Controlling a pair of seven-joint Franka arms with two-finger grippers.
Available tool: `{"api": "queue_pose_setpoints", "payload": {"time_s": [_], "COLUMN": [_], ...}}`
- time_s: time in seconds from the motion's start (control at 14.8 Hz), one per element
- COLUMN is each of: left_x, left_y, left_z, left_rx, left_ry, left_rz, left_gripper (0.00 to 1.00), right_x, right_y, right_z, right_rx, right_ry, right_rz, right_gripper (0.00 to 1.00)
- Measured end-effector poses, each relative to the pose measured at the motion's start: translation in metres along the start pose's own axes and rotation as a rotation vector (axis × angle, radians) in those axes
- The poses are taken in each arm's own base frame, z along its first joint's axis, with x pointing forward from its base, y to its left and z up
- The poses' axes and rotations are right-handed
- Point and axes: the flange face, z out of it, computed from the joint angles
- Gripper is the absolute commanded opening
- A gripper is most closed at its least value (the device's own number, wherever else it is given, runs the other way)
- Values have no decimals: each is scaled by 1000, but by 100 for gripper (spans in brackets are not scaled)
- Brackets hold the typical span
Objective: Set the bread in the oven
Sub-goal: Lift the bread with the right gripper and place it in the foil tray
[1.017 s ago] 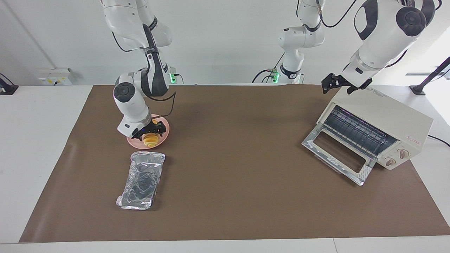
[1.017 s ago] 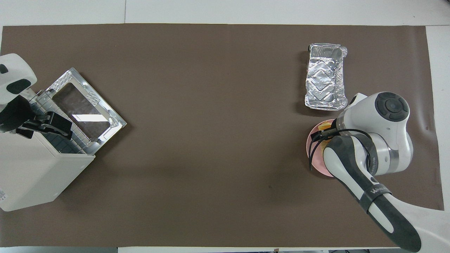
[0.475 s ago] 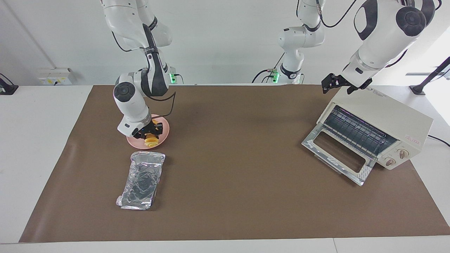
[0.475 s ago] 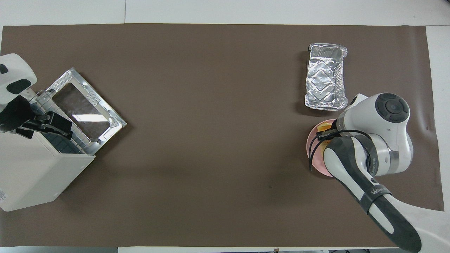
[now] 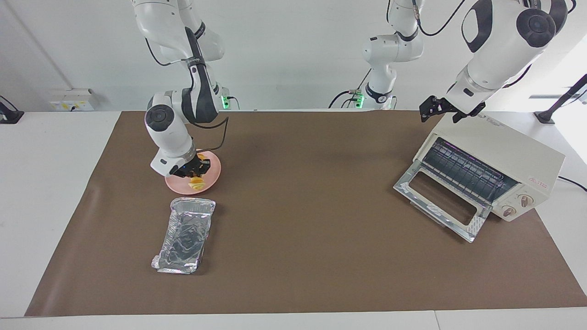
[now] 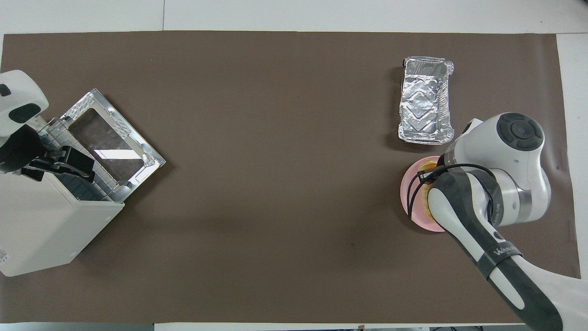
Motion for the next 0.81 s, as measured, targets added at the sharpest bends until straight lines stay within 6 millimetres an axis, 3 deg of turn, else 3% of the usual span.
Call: {"api": "queue_pose_setpoints", "payload": {"time_s": [0.27,0.41,0.68,0.81], "left_x": [0,0,0,0], "left_y": [0,0,0,0], "left_z": [0,0,0,0], "left_rx": [0,0,0,0], "left_ry": [0,0,0,0], "left_rz": [0,0,0,0], "left_gripper": [100,100,100,100], "right_x": [23,39,69,97], "right_y": [5,7,8,18], "right_z": [-99,-129,-129,-126], "right_rx": [-5,-8,-3,3], "right_ry": [21,67,91,105], "right_rz": [6,6,1,11], "right_gripper": [0,0,0,0]}}
